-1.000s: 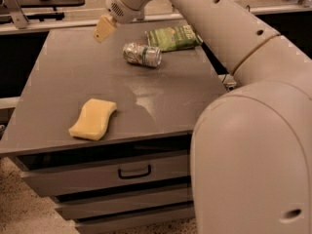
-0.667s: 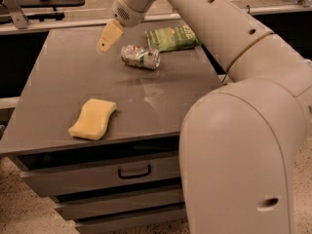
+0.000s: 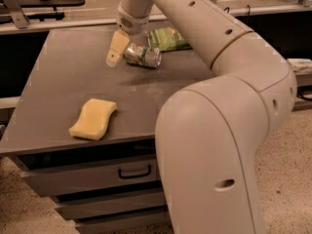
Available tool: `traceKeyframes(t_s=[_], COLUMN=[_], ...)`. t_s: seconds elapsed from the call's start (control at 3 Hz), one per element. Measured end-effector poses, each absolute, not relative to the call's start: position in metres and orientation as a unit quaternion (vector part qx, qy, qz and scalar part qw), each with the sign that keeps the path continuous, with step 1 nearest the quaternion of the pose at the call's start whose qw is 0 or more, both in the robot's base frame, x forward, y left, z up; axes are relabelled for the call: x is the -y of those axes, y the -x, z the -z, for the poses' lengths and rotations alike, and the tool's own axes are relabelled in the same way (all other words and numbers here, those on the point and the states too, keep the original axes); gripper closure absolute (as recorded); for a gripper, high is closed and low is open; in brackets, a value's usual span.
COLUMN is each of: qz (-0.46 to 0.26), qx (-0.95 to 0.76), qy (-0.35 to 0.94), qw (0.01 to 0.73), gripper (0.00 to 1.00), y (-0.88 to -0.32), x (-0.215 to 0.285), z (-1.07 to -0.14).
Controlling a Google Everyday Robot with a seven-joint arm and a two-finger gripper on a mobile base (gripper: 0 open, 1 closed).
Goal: Place 7up can upright
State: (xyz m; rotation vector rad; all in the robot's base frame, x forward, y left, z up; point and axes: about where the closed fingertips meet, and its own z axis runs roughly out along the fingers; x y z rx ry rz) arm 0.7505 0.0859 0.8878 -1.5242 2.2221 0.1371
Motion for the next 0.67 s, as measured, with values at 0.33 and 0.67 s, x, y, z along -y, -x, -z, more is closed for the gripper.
traceKeyframes(t_s=[0.33,0.67], qz=[-0.026,-0.001], qx=[-0.805,-0.806], qy=[0.563,0.570], qw=[0.183,0.157], gripper=[0.00,0.17], y=[-0.755,-0.760], x=[-0.079,-0.071], z=[-0.866,-0.852])
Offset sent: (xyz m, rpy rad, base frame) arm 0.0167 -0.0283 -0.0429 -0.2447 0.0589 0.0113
